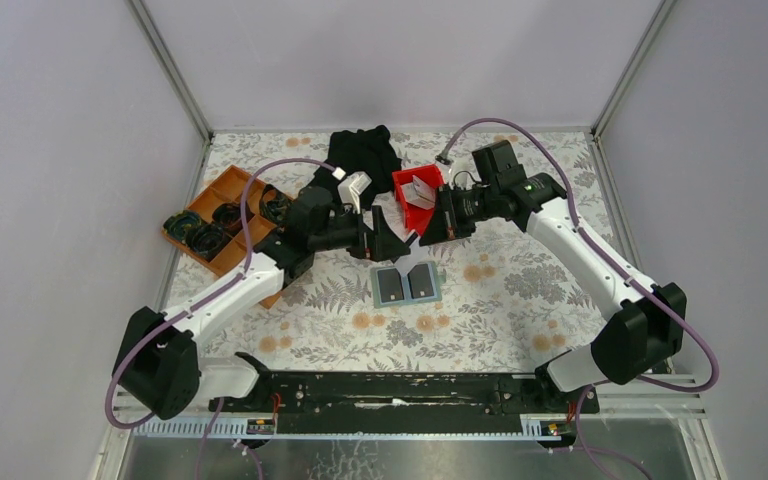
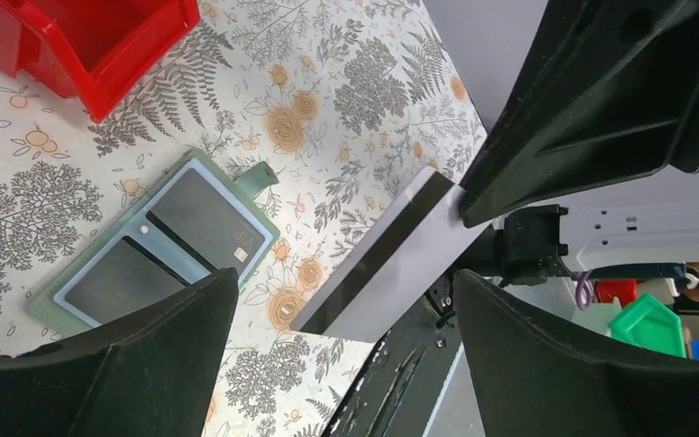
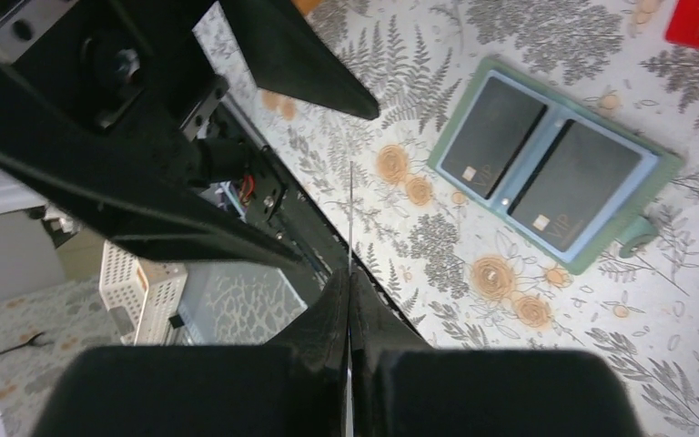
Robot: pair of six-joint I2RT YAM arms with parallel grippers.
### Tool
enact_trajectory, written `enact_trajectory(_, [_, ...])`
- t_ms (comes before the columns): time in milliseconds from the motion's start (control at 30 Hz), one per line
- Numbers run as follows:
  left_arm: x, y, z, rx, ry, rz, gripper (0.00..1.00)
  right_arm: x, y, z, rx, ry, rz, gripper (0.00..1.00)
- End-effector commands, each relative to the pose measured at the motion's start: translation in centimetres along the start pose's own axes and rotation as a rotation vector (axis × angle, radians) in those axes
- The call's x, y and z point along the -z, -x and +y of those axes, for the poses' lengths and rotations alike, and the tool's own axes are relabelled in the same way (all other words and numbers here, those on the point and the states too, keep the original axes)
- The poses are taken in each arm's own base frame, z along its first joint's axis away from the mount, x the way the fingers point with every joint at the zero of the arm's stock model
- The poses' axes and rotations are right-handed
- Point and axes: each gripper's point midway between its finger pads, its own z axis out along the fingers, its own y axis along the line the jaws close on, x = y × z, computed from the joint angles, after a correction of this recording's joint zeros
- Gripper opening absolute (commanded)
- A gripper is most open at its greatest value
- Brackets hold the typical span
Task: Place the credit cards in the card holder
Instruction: Pick up the credit card from the storage box.
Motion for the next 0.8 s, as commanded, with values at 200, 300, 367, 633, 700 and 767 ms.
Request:
enact_trajectory(200, [0.5, -0.1, -1.1, -0.005, -0.195, 0.042, 0.85, -0.8, -0.3, 2.9, -0.005, 0.209, 0.063, 0.0])
enact_trajectory(300, [0.6, -0.5, -1.6, 0.007, -0.245, 0.064, 0.79, -1.2, -0.5, 2.7, -0.015, 0.225, 0.078, 0.0])
enact_trajectory(367, [0.6, -0.7, -1.8, 0.012, -0.272, 0.079, 0.75, -1.5, -0.6, 2.6, -0.023, 0.237, 0.088, 0.0])
enact_trajectory(633, [1.1, -1.7, -1.3, 0.038, -0.277, 0.101, 0.14, -2.0, -0.2, 2.3, -0.042, 0.265, 0.079, 0.0])
enact_trajectory(700, [1.2, -1.8, -1.2, 0.044, -0.271, 0.103, 0.0, -2.1, 0.1, 2.4, -0.046, 0.274, 0.075, 0.0])
enact_trajectory(767, [1.2, -2.0, -1.2, 0.048, -0.274, 0.107, 0.0, -2.1, 0.3, 2.5, -0.044, 0.284, 0.071, 0.0])
